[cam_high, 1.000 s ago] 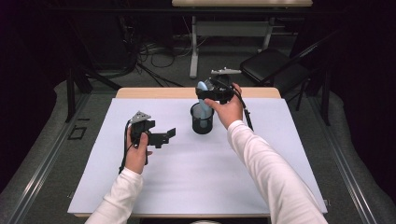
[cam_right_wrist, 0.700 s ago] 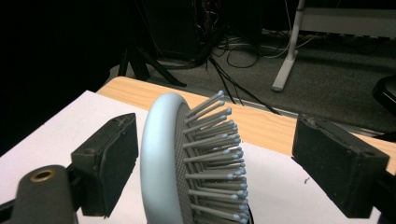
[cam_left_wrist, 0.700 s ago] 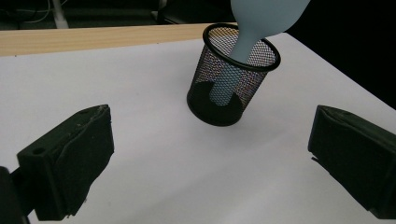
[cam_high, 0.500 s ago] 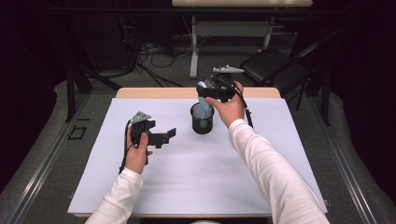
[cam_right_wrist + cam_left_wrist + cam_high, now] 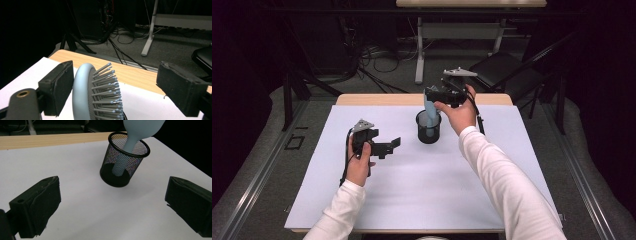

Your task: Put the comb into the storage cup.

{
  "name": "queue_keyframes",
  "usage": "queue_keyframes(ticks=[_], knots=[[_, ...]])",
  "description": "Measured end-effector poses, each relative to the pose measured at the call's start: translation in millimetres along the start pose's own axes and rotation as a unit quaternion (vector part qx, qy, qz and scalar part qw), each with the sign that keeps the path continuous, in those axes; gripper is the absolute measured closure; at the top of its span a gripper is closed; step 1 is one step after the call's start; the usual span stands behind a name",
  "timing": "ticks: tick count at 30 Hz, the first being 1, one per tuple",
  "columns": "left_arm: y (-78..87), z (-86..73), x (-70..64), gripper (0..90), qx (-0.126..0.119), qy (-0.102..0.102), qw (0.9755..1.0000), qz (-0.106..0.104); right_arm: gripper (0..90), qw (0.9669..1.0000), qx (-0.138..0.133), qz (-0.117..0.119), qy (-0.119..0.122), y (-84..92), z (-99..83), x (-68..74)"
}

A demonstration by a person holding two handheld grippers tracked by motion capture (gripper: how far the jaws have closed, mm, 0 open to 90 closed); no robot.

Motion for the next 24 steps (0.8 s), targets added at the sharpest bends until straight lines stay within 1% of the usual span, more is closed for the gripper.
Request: queue_keyframes(ticks=[4,14,19,24], knots=[[-0.2,0.0,-0.2,0.5,0.0,-0.001,1.0,0.0,14.7,1.0,-0.004,0.0,-0.001,1.6,1.8,0.6],[0.6,0.2,-0.1,0.5,-0.001,0.0,1.0,0.0,14.7,1.0,-0.003,0.002,0.006,6.7,7.5,5.3],[1.1,0.4,-0.3,0.6,-0.002,0.0,1.0,-0.001,14.8,0.9999,-0.006,0.002,0.011,11.6,11.1,5.0],[1.3,0.5,0.2,0.6,-0.002,0.002,1.0,-0.001,14.9,0.9999,-0.002,0.004,0.015,18.1,12.7,4.6]])
Point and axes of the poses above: each handheld gripper's, and its own axes: y roughly backward along the jaws, z roughly out of its top, x roughly to its left, the point moved 7 cm from there along -y, roughly forward along the jaws, and after that the axes turned 1 degree about x, right-handed, at the moved point
